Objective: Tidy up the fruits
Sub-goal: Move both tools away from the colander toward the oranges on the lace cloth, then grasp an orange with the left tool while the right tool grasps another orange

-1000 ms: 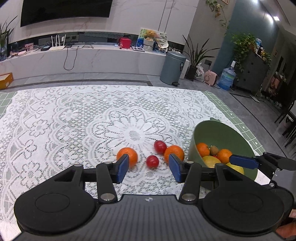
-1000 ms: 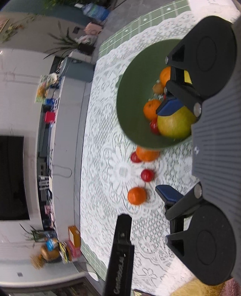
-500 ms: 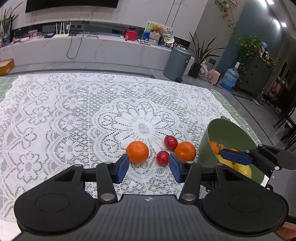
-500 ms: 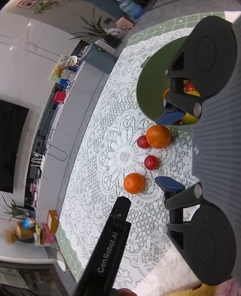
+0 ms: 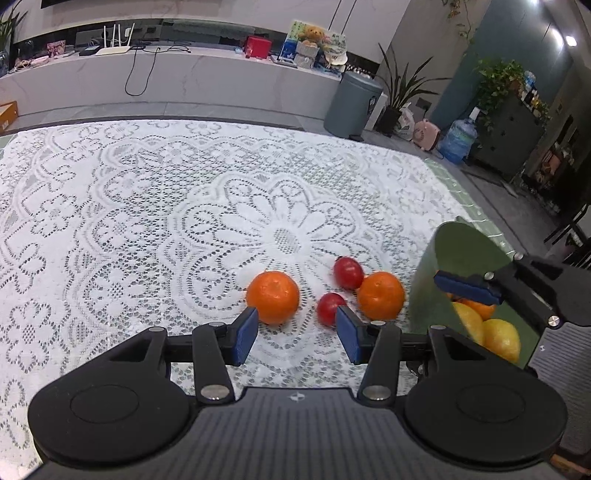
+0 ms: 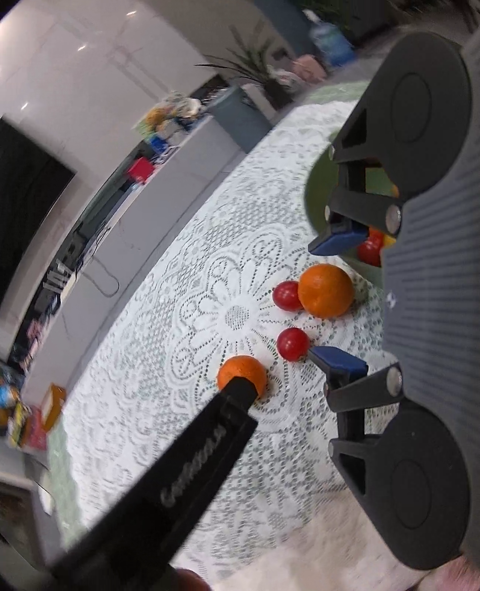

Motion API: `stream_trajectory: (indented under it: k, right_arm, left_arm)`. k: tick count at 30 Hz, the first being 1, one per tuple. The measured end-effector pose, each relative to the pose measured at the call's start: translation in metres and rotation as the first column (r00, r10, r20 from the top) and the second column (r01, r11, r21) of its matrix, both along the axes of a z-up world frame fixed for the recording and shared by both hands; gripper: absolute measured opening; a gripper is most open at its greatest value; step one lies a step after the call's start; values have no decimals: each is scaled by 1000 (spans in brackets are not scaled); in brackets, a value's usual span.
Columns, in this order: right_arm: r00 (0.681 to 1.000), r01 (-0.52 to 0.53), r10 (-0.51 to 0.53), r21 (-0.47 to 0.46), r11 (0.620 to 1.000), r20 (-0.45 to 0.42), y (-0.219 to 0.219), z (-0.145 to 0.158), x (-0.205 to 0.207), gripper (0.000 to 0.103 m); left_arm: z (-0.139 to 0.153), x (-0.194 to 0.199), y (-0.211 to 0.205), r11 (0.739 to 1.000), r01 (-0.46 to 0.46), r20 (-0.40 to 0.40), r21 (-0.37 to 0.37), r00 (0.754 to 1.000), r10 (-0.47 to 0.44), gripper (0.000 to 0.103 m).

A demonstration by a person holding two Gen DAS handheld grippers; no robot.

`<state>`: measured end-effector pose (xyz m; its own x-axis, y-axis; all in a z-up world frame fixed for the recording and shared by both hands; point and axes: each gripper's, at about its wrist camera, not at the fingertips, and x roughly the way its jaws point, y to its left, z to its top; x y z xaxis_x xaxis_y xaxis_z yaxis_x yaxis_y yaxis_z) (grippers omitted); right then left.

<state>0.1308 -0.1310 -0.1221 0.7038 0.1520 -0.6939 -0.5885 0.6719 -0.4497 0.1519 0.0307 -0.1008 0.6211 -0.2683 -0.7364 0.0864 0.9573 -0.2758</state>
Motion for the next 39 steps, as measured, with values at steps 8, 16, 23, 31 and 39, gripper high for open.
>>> stream_trajectory:
  k: [8, 16, 23, 31, 39]
  right_arm:
    - [995, -86, 93, -238, 968, 21, 24, -28, 8, 51]
    - [990, -128, 139, -380, 916, 3, 33, -45, 18, 51]
    - [990, -130, 138, -420, 898, -13, 34, -51, 25, 51]
    - [989, -134, 146, -457, 879, -9, 37, -58, 29, 43]
    - [990, -124, 138, -438, 890, 0, 35, -55, 30, 41]
  left_arm:
    - [-13, 19, -4, 998, 18, -25, 55, 1000, -16, 57]
    - [-26, 33, -8, 996, 40, -54, 84, 998, -35, 57]
    - [-32, 41, -7, 996, 47, -61, 80, 997, -42, 57]
    - [-35, 45, -3, 997, 40, -59, 64, 998, -37, 48]
    - [-31, 39, 0, 998, 17, -43, 63, 999, -14, 46]
